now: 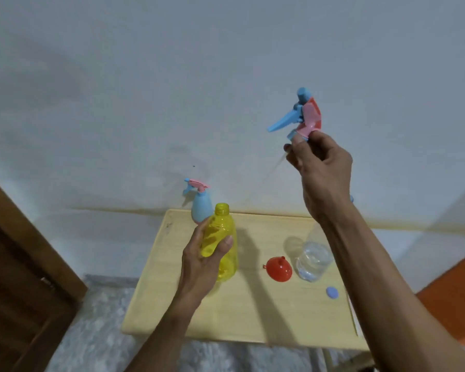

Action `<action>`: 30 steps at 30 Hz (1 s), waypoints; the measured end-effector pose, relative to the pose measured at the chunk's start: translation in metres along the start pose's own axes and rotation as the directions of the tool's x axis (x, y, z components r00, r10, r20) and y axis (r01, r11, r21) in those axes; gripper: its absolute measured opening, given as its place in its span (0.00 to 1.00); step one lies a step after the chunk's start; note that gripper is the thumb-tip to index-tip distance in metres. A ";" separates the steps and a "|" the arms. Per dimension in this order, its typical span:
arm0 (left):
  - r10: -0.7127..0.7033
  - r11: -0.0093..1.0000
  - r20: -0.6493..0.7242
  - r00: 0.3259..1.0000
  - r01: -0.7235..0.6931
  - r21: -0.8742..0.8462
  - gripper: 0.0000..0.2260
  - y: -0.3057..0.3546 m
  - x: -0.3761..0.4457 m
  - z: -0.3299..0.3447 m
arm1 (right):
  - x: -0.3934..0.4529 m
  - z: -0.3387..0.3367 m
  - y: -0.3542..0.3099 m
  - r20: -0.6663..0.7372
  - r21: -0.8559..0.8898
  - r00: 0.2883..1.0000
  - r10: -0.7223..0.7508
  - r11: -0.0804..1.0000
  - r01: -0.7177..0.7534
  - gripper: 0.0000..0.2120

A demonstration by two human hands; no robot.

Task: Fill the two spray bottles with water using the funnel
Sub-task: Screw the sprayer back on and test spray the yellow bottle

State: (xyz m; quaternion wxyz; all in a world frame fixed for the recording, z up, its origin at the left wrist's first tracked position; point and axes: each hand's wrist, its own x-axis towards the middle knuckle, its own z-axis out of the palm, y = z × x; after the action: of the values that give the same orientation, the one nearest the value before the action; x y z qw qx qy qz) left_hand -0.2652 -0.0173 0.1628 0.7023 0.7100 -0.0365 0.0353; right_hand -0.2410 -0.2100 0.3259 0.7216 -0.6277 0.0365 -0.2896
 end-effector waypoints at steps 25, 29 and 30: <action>-0.008 0.999 0.133 0.991 0.014 -0.038 0.20 0.055 -0.009 0.007 | -0.031 0.015 0.016 0.501 -0.155 0.858 0.117 0.987 -0.043 0.09; -0.011 0.999 0.167 0.986 0.018 -0.040 0.17 0.062 -0.006 0.004 | -0.036 0.014 0.025 0.561 -0.143 0.814 0.149 0.986 -0.081 0.05; -0.013 0.999 0.165 0.986 0.020 -0.044 0.17 0.062 -0.005 0.003 | -0.035 0.015 0.026 0.571 -0.130 0.808 0.147 0.988 -0.087 0.05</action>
State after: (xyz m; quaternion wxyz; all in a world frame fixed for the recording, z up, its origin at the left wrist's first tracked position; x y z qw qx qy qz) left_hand -0.2764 -0.0205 0.2243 0.7133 0.6945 -0.0893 -0.0302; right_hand -0.2545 -0.1792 0.2939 0.6836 -0.7169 -0.1317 -0.0380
